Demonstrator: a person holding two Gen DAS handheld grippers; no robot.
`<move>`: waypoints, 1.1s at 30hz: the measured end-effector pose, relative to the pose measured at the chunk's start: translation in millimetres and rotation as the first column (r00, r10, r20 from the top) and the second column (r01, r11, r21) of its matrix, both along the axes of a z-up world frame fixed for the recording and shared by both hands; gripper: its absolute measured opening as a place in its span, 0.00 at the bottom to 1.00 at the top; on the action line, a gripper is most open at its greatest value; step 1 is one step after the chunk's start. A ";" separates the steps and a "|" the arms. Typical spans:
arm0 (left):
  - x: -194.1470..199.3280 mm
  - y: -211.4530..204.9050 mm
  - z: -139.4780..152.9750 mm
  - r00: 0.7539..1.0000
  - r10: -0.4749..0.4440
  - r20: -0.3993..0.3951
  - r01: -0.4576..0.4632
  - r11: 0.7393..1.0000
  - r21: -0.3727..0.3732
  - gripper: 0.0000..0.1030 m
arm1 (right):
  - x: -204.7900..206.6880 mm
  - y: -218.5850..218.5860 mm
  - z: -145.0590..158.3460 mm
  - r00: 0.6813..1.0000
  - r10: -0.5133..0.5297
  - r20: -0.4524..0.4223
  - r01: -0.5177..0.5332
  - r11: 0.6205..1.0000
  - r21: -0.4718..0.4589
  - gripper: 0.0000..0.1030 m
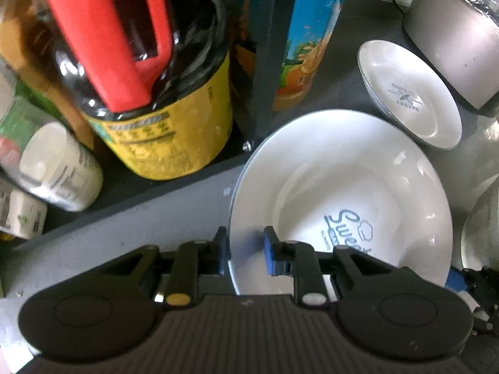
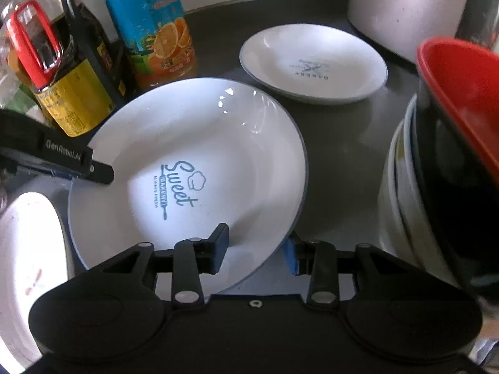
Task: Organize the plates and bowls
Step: 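Close both tools on the 'Sweet' plate rim and lift it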
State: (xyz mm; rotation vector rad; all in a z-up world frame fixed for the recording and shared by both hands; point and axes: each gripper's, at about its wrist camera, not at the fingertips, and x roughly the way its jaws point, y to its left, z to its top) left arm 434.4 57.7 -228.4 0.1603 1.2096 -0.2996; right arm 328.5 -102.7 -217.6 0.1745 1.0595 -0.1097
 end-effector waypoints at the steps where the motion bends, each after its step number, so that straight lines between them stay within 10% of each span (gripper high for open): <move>1: 1.1 -1.4 -0.7 1.000 0.002 0.004 -0.002 1.000 -0.002 0.23 | 1.4 -0.5 -0.3 1.000 0.003 0.003 -0.003 1.000 -0.006 0.37; 33: -20.1 26.6 26.8 0.997 0.042 0.062 -0.035 0.993 -0.110 0.15 | -34.6 -3.5 21.8 0.985 0.080 0.152 -0.074 0.996 -0.045 0.23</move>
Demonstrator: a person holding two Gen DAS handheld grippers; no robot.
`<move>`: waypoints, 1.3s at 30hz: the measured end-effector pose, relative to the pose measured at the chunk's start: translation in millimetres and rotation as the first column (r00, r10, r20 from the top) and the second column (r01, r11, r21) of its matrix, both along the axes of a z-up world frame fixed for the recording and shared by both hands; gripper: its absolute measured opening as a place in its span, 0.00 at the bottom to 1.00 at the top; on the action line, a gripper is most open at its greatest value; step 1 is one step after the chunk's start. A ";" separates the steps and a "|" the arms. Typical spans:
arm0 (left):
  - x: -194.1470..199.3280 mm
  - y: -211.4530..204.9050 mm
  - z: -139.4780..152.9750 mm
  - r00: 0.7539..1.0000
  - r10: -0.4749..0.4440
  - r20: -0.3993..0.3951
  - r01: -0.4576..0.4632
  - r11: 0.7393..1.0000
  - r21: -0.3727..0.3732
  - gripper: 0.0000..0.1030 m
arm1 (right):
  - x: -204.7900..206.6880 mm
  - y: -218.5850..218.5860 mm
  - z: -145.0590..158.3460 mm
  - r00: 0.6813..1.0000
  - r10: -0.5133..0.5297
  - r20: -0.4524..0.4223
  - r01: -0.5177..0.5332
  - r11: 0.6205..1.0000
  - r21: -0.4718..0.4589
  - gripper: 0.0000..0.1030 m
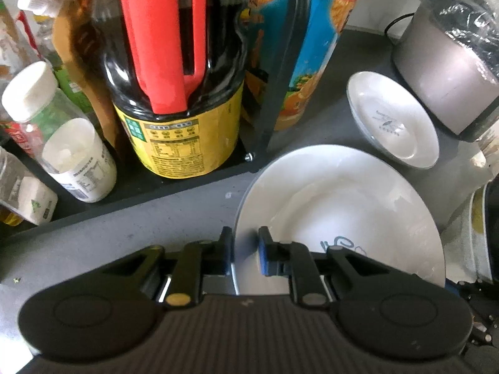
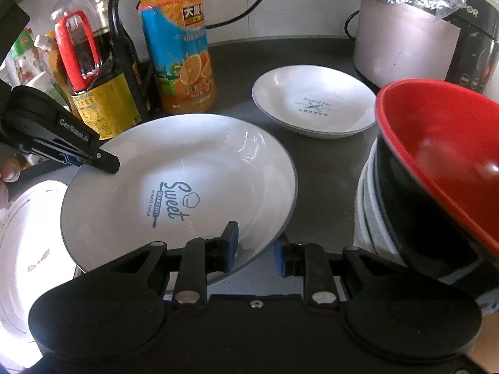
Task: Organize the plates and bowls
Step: 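Close both tools on the 'Sweet' plate rim and lift it, then carry the 'Sweet' plate with both tools over another white plate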
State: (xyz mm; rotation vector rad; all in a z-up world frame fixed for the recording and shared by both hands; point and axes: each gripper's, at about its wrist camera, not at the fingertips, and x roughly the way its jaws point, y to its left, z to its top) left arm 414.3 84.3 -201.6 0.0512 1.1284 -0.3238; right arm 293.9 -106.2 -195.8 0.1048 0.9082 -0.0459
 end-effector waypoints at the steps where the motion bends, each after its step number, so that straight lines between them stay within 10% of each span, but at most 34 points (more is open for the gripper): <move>1: -1.5 0.5 2.1 1.000 -0.001 0.005 0.001 1.000 0.000 0.15 | -2.0 -0.1 1.6 1.000 0.002 0.006 -0.002 1.000 0.001 0.23; 39: -89.3 125.3 23.2 0.947 0.321 0.026 -0.321 0.947 -0.004 0.15 | -36.3 78.3 28.2 0.954 0.295 0.059 -0.294 0.956 -0.018 0.23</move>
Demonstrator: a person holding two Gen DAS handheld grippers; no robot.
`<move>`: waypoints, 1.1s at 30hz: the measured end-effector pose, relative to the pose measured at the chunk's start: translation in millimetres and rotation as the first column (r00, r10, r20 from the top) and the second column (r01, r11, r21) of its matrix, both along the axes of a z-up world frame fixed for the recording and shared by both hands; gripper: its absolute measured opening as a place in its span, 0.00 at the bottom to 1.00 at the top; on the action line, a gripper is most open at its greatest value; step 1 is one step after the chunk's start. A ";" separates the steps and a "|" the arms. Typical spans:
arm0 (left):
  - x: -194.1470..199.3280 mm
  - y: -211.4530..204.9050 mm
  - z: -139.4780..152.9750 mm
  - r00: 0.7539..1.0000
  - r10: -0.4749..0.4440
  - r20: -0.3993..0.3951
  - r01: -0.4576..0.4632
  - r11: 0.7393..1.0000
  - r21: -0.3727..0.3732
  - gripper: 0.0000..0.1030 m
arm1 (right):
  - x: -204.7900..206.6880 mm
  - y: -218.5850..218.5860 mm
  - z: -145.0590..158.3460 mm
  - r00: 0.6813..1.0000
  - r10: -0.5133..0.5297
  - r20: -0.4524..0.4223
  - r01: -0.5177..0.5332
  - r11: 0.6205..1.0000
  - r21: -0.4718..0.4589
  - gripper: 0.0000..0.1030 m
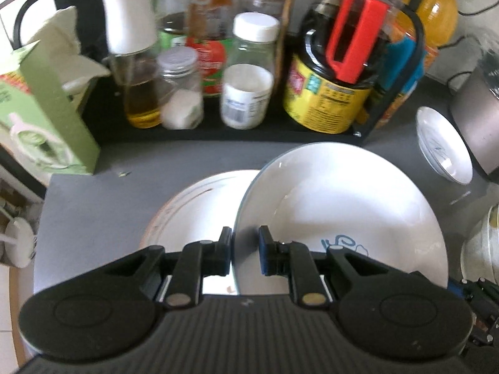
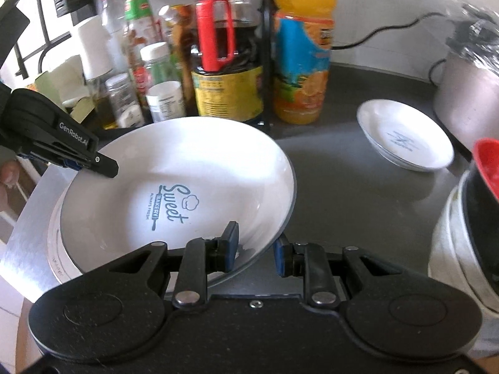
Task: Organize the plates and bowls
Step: 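Carry the 'Sweet' plate with both tools over another white plate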
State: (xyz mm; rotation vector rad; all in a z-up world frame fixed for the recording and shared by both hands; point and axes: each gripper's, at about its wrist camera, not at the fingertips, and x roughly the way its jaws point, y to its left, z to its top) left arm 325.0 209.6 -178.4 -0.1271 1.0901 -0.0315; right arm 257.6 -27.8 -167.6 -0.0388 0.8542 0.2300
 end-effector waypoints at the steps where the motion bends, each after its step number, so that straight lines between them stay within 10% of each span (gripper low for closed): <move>1: -1.2 3.6 -0.5 1.000 0.013 -0.002 -0.013 1.000 -0.005 0.15 | 0.6 2.6 0.3 1.000 0.011 0.001 -0.011 1.000 -0.001 0.23; 33: -28.4 49.6 -23.1 0.979 0.192 -0.075 -0.190 0.981 0.024 0.16 | 21.2 48.8 -15.9 0.971 0.236 -0.045 -0.237 0.971 -0.012 0.23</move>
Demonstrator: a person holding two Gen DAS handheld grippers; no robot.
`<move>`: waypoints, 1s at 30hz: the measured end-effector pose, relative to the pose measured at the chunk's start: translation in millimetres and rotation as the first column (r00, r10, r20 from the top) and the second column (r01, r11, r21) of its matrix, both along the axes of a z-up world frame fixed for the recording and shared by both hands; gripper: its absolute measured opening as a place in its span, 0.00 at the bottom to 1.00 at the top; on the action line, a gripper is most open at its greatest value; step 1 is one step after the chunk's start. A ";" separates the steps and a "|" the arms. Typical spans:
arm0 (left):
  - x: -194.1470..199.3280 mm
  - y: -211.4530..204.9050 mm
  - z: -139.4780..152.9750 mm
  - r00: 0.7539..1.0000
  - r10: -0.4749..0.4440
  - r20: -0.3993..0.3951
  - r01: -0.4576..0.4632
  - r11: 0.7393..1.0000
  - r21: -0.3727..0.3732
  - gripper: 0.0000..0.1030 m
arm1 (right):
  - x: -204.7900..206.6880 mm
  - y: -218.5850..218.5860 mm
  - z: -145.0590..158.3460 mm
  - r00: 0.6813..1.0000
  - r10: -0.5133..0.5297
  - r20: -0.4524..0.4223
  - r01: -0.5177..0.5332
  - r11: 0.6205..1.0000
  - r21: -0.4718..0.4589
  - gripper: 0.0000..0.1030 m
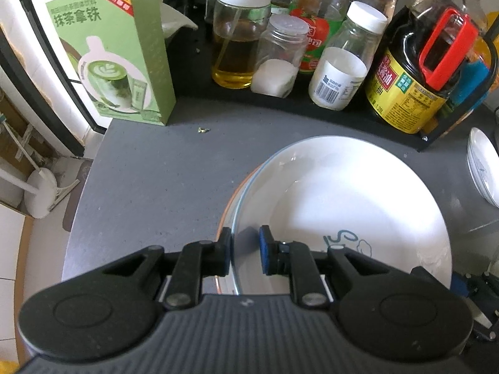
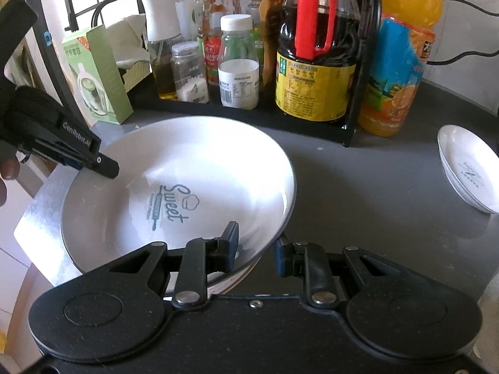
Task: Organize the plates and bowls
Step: 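Carry the 'Sweet' plate with both tools over another white plate, then lower the 'Sweet' plate onto the white plate and open both tools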
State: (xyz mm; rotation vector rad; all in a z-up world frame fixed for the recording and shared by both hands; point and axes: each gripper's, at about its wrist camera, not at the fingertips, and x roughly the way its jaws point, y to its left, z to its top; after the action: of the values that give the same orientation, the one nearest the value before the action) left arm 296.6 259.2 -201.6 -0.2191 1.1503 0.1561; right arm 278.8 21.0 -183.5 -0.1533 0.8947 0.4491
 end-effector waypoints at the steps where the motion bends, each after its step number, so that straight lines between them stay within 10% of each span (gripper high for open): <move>1: 0.2 -0.9 -0.2 1.000 -0.003 0.000 0.003 1.000 0.004 0.16 | 0.5 0.0 -0.7 1.000 0.003 0.001 -0.003 1.000 0.001 0.23; 30: 1.0 -10.4 9.9 0.998 -0.062 -0.028 0.064 0.995 0.074 0.19 | 0.3 -13.1 -5.2 0.998 -0.040 -0.054 0.043 0.997 0.060 0.16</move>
State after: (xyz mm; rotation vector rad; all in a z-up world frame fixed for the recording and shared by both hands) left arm 297.6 248.8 -191.7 -0.1148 1.1736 0.1464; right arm 279.1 7.9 -188.8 -0.0669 0.9327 0.4433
